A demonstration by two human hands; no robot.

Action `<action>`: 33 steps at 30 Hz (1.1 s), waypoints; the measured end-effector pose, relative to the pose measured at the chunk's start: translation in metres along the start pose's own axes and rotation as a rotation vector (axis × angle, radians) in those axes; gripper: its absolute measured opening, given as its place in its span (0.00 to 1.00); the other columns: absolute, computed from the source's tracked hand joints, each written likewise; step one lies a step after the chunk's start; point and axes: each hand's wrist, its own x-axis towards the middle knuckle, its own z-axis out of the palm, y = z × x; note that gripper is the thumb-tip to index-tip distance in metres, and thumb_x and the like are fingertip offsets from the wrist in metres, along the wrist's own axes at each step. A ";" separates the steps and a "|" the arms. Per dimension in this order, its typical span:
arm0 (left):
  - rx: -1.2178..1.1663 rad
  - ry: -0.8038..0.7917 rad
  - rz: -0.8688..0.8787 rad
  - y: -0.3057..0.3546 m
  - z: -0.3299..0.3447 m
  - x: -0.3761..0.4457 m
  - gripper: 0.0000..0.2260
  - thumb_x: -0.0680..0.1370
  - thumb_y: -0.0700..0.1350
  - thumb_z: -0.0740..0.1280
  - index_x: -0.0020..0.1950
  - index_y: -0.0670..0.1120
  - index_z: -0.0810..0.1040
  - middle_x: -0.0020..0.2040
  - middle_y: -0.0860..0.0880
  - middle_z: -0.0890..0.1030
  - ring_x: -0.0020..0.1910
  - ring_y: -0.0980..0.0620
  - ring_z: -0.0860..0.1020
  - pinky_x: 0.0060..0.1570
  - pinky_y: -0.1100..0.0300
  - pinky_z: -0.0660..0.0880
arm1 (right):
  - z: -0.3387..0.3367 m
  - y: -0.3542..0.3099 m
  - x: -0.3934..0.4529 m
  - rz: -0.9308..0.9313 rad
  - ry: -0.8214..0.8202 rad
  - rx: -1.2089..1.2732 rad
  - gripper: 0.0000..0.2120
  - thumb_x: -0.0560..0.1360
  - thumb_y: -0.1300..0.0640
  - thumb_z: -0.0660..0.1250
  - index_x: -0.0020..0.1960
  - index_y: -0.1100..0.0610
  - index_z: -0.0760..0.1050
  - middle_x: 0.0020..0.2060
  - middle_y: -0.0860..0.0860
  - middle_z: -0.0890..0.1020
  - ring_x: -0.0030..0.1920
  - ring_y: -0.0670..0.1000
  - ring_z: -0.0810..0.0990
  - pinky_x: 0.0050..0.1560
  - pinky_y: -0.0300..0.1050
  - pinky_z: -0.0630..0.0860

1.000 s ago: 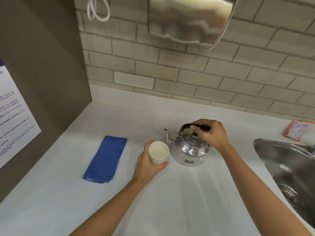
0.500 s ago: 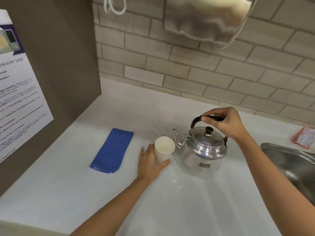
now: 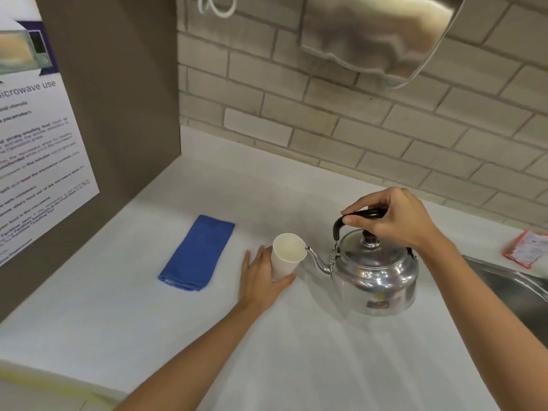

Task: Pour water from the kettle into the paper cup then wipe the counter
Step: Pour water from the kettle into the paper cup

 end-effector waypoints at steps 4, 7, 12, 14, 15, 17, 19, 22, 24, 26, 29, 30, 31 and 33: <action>0.002 0.005 0.001 0.000 0.000 0.000 0.27 0.71 0.59 0.72 0.62 0.45 0.70 0.57 0.49 0.80 0.63 0.50 0.76 0.78 0.53 0.48 | 0.000 -0.005 0.002 -0.024 -0.020 -0.030 0.07 0.66 0.38 0.76 0.42 0.37 0.85 0.27 0.26 0.77 0.34 0.34 0.77 0.33 0.38 0.64; 0.012 0.007 0.006 0.000 0.000 0.000 0.28 0.71 0.59 0.72 0.62 0.44 0.71 0.57 0.48 0.80 0.65 0.49 0.75 0.78 0.50 0.49 | 0.000 -0.008 0.004 -0.023 -0.020 -0.060 0.06 0.66 0.38 0.76 0.41 0.37 0.85 0.26 0.26 0.76 0.34 0.34 0.76 0.32 0.39 0.64; 0.026 0.003 0.010 -0.001 0.001 0.001 0.28 0.71 0.60 0.71 0.63 0.45 0.71 0.58 0.48 0.79 0.65 0.49 0.75 0.78 0.52 0.49 | -0.001 -0.013 0.010 -0.036 -0.037 -0.100 0.06 0.66 0.38 0.76 0.40 0.37 0.84 0.26 0.27 0.76 0.35 0.32 0.76 0.31 0.39 0.64; 0.027 0.007 0.008 -0.002 0.001 0.001 0.28 0.70 0.60 0.71 0.63 0.45 0.70 0.57 0.50 0.79 0.62 0.50 0.77 0.78 0.53 0.49 | -0.002 -0.014 0.013 -0.036 -0.041 -0.115 0.06 0.66 0.37 0.76 0.41 0.36 0.84 0.26 0.28 0.77 0.37 0.31 0.76 0.32 0.39 0.65; 0.027 0.008 0.007 -0.003 0.002 0.002 0.29 0.70 0.60 0.71 0.63 0.46 0.70 0.57 0.50 0.79 0.60 0.50 0.77 0.78 0.53 0.48 | -0.002 -0.014 0.014 -0.033 -0.043 -0.124 0.06 0.66 0.37 0.75 0.41 0.36 0.84 0.25 0.29 0.77 0.37 0.30 0.76 0.32 0.38 0.65; 0.031 0.005 0.006 -0.003 0.002 0.002 0.29 0.70 0.61 0.71 0.64 0.46 0.69 0.58 0.51 0.78 0.60 0.51 0.77 0.78 0.54 0.48 | -0.003 -0.016 0.015 -0.029 -0.044 -0.139 0.07 0.65 0.36 0.75 0.41 0.36 0.84 0.27 0.31 0.79 0.37 0.31 0.77 0.33 0.37 0.67; 0.034 0.005 0.009 -0.004 0.003 0.002 0.30 0.70 0.61 0.71 0.64 0.46 0.69 0.59 0.51 0.78 0.60 0.51 0.77 0.78 0.54 0.48 | -0.003 -0.018 0.017 -0.035 -0.050 -0.142 0.07 0.66 0.36 0.75 0.42 0.36 0.84 0.31 0.34 0.83 0.36 0.35 0.79 0.35 0.39 0.69; 0.034 0.006 0.013 -0.004 0.003 0.002 0.30 0.70 0.61 0.71 0.64 0.46 0.69 0.59 0.51 0.78 0.60 0.51 0.77 0.77 0.54 0.49 | -0.005 -0.022 0.019 -0.055 -0.051 -0.161 0.06 0.66 0.37 0.75 0.42 0.36 0.84 0.33 0.39 0.85 0.37 0.40 0.81 0.35 0.41 0.71; 0.032 0.007 0.014 -0.004 0.003 0.002 0.29 0.70 0.61 0.71 0.63 0.46 0.69 0.58 0.51 0.78 0.60 0.51 0.77 0.77 0.53 0.49 | -0.006 -0.024 0.020 -0.070 -0.053 -0.179 0.06 0.66 0.37 0.75 0.41 0.36 0.84 0.32 0.39 0.85 0.37 0.41 0.80 0.35 0.41 0.70; 0.032 0.007 0.014 -0.004 0.002 0.002 0.29 0.70 0.60 0.72 0.63 0.46 0.69 0.58 0.51 0.78 0.60 0.51 0.78 0.78 0.53 0.49 | -0.007 -0.027 0.021 -0.075 -0.062 -0.196 0.06 0.66 0.38 0.75 0.41 0.36 0.85 0.31 0.41 0.85 0.36 0.42 0.80 0.34 0.42 0.72; 0.042 0.015 0.018 -0.004 0.003 0.002 0.29 0.70 0.61 0.72 0.63 0.46 0.70 0.58 0.51 0.78 0.59 0.51 0.78 0.78 0.52 0.50 | -0.007 -0.029 0.023 -0.074 -0.082 -0.228 0.07 0.66 0.36 0.73 0.41 0.36 0.84 0.30 0.46 0.84 0.34 0.47 0.80 0.36 0.43 0.75; 0.045 0.016 0.019 -0.004 0.004 0.002 0.28 0.70 0.61 0.71 0.62 0.46 0.70 0.57 0.51 0.78 0.58 0.50 0.78 0.78 0.52 0.50 | -0.007 -0.030 0.024 -0.078 -0.090 -0.236 0.07 0.65 0.36 0.73 0.41 0.36 0.84 0.30 0.47 0.84 0.34 0.48 0.80 0.36 0.44 0.76; 0.046 0.017 0.020 -0.005 0.004 0.002 0.28 0.70 0.61 0.71 0.62 0.46 0.70 0.57 0.51 0.78 0.58 0.50 0.78 0.78 0.52 0.50 | -0.007 -0.031 0.025 -0.084 -0.096 -0.242 0.07 0.65 0.35 0.73 0.41 0.35 0.84 0.29 0.48 0.84 0.34 0.48 0.80 0.37 0.45 0.76; 0.045 0.017 0.022 -0.006 0.004 0.002 0.28 0.70 0.61 0.71 0.62 0.45 0.70 0.57 0.51 0.78 0.58 0.50 0.78 0.78 0.52 0.51 | -0.007 -0.033 0.026 -0.093 -0.105 -0.254 0.08 0.65 0.35 0.73 0.41 0.35 0.84 0.29 0.48 0.84 0.33 0.48 0.79 0.36 0.45 0.75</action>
